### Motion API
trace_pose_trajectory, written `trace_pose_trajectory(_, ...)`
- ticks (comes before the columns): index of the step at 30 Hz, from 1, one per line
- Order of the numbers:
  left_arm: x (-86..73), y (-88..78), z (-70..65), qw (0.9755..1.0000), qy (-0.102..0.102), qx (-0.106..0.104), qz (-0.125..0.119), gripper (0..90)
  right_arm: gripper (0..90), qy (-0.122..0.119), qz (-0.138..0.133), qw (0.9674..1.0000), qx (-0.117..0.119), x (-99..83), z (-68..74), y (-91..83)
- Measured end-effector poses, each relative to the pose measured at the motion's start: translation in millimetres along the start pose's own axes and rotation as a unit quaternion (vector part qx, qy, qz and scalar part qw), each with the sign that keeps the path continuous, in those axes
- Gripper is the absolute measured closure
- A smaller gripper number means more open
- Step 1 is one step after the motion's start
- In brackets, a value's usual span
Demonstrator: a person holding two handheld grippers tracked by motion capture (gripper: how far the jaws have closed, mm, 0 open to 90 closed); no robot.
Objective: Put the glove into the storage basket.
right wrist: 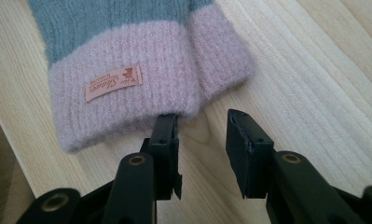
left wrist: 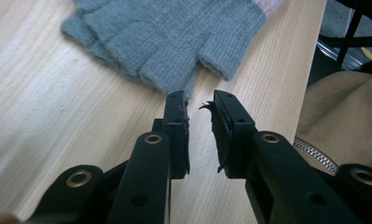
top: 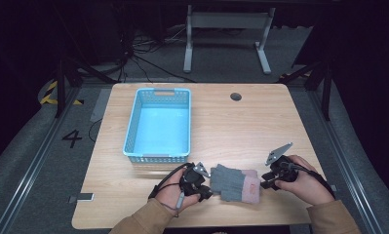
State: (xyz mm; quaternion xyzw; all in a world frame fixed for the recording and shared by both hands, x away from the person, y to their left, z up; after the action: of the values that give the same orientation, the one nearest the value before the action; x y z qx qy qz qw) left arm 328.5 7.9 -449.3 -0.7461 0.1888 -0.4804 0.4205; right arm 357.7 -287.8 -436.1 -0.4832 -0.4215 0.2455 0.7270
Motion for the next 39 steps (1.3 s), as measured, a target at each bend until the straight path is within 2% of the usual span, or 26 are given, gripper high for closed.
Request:
trace_pose_trajectory(1, 0.1, 2.8, 0.9, 1.0, -0.004, 0.008, 0.003, 76.1, 64.9, 0.0, 0.0, 1.0, 0.001, -0.1, -0.2, 0.6)
trace_pose_trajectory(5, 0.3, 6.6, 4.0, 0.9998, -0.012, 0.015, 0.005, 76.1, 64.9, 0.0, 0.001, 1.0, 0.001, 0.0, -0.4, 1.3)
trace_pose_trajectory(14, 4.0, 14.7, 5.6, 0.9997, -0.016, 0.012, 0.011, 77.1, 65.1, 0.001, 0.0, 1.0, 0.004, -0.2, -0.9, 2.5)
trace_pose_trajectory(23, 3.6, 17.3, 8.4, 0.9991, -0.028, 0.019, 0.024, 77.2, 65.2, 0.001, 0.001, 1.0, 0.004, -0.2, -0.7, 2.9)
trace_pose_trajectory(28, 5.2, 19.0, 7.1, 0.9991, -0.026, 0.016, 0.028, 77.1, 65.4, 0.001, 0.002, 1.0, 0.004, 0.1, -0.6, 3.7)
trace_pose_trajectory(32, 6.7, 18.7, 5.2, 0.9994, -0.022, 0.022, 0.019, 77.7, 65.8, 0.002, 0.002, 1.0, 0.004, 0.1, -0.4, 3.8)
trace_pose_trajectory(39, 10.4, 19.7, 4.6, 0.9991, -0.021, 0.032, 0.017, 84.5, 65.0, 0.001, 0.0, 1.0, 0.006, 0.8, -0.1, 4.2)
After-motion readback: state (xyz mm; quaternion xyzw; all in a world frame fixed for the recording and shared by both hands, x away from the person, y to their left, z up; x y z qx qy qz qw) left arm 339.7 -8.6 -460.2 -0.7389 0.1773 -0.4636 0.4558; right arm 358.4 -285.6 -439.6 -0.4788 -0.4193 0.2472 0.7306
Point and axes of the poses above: each handheld gripper's, and its own axes: y roughly forward along the jaws, x roughly out of its top, z roughly to its left, the point moved 2 cm from there along y, roughly forward along the jaws, and after that the axes turned 6 degrees about x, right-handed, at the moved point
